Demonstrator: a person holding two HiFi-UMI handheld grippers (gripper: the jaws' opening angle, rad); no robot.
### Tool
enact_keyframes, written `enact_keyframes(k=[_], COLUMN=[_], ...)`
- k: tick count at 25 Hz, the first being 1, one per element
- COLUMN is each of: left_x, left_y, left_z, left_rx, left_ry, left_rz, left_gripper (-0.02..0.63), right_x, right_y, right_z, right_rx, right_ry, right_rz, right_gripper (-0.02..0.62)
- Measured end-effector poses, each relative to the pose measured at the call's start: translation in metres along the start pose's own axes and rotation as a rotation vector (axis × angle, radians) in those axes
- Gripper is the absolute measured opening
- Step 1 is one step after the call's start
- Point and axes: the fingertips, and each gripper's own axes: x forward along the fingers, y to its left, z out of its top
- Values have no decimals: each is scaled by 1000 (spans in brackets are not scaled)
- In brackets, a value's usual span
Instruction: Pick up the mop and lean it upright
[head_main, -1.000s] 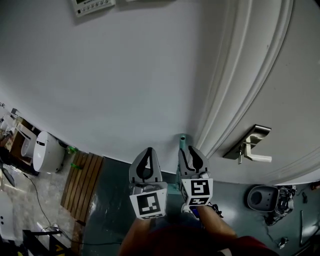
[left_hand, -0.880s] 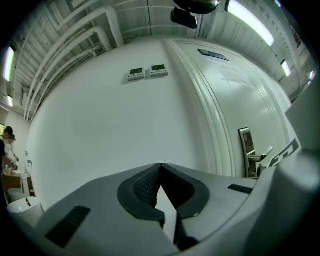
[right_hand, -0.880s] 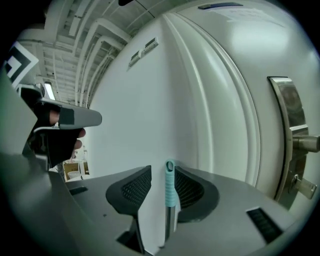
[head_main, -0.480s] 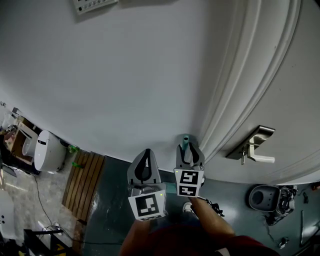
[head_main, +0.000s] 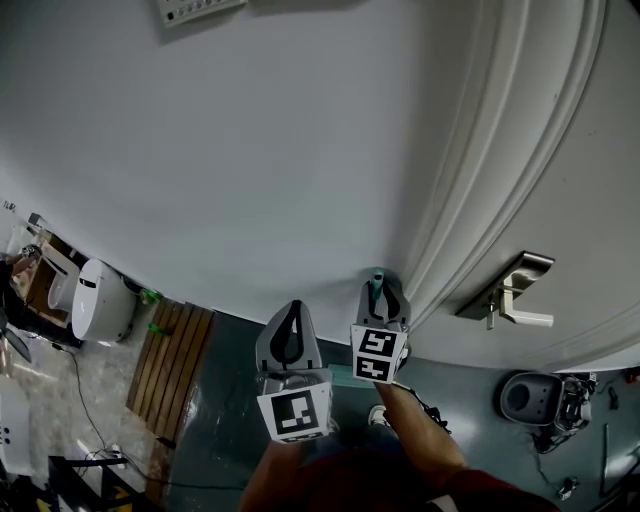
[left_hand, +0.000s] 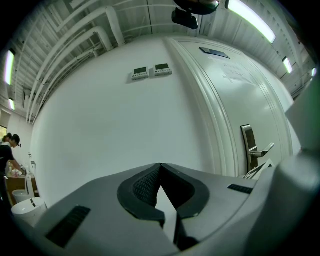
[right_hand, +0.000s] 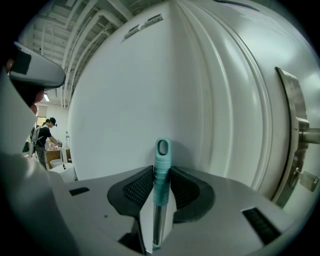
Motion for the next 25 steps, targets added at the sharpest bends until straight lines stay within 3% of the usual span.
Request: enact_keyframes(k=[13, 25], left_x=[-2, -7], left_y=[4, 7], left_z=[2, -1], left_rx=[-10, -24], left_ry=[-3, -6], left_rz=[8, 17], left_gripper=[15, 15], right_x=[-5, -48], right_y=[0, 12], right_z=[0, -3], right_rx=[2, -7], right_ry=[-6, -28], right_rz=[7, 63], right_gripper=[112, 110])
